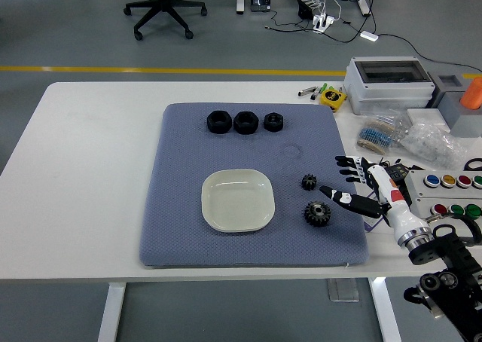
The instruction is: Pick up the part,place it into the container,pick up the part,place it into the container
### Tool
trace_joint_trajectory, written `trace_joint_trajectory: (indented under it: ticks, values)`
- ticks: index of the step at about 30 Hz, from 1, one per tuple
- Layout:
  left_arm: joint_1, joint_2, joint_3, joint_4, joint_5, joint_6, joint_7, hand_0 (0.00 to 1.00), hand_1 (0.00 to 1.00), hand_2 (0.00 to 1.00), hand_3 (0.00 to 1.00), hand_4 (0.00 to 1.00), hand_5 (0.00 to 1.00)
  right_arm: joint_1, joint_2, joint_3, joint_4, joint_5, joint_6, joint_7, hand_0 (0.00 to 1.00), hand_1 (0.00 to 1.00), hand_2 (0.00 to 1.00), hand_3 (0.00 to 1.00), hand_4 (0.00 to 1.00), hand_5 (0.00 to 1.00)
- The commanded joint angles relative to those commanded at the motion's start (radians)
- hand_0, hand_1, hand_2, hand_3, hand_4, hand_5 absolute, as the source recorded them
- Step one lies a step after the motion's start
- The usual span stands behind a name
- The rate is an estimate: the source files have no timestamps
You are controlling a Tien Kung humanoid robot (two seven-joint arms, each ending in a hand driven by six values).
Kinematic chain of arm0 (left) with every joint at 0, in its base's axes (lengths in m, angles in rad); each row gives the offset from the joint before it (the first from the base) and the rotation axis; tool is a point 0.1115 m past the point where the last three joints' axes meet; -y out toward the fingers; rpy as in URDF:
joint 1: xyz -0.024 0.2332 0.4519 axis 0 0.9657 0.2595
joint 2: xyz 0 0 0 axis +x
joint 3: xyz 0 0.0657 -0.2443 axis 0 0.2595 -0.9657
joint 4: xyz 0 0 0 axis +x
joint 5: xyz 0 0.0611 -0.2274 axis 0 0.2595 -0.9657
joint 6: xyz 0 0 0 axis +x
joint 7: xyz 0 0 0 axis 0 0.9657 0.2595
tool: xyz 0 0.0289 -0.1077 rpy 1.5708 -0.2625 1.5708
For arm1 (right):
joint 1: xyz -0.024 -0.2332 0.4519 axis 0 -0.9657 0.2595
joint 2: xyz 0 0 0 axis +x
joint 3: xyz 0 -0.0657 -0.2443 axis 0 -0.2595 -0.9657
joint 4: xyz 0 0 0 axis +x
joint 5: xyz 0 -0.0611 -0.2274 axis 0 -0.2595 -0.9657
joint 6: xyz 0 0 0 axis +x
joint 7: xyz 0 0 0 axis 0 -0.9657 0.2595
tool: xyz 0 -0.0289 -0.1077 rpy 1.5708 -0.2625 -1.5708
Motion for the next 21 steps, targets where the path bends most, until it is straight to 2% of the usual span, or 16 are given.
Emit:
trace_joint_trajectory:
  ticks: [3,8,13,14,20,21]
  values:
    - [0.001,0.000,-0.003,0.000,0.005,-0.001,0.001,0.741,0.700,0.655,0.581,0.640,0.611,0.009,-0.010,-0.002,0.014,-0.078,0.019,-0.002,0.711,0.729,0.776,0.792,0.998,0.375]
    - [0.003,0.001,-0.006,0.000,0.010,-0.001,0.002,0.741,0.700,0.655,0.581,0.640,0.610,0.044,-0.046,-0.039,0.049,-0.290,0.081,-0.010,0.693,0.722,0.773,0.780,0.998,0.377]
    - [0.006,0.002,-0.007,0.000,0.010,0.000,0.002,0.741,0.700,0.655,0.581,0.640,0.610,0.084,-0.085,-0.097,0.056,-0.504,0.127,-0.019,0.693,0.722,0.773,0.780,0.998,0.377]
    - [0.006,0.002,-0.008,0.000,0.012,0.000,0.002,0.741,0.700,0.656,0.581,0.640,0.610,0.096,-0.095,-0.112,0.054,-0.541,0.142,-0.023,0.652,0.707,0.747,0.757,0.998,0.375]
    - [0.006,0.002,-0.008,0.000,0.011,0.000,0.002,0.741,0.700,0.656,0.581,0.640,0.610,0.132,-0.126,-0.167,0.043,-0.593,0.169,-0.037,0.652,0.707,0.747,0.757,0.998,0.375]
    - [0.006,0.002,-0.007,0.000,0.009,0.000,0.002,0.740,0.700,0.655,0.581,0.640,0.610,0.139,-0.130,-0.176,0.040,-0.590,0.171,-0.039,0.612,0.686,0.732,0.755,0.998,0.373]
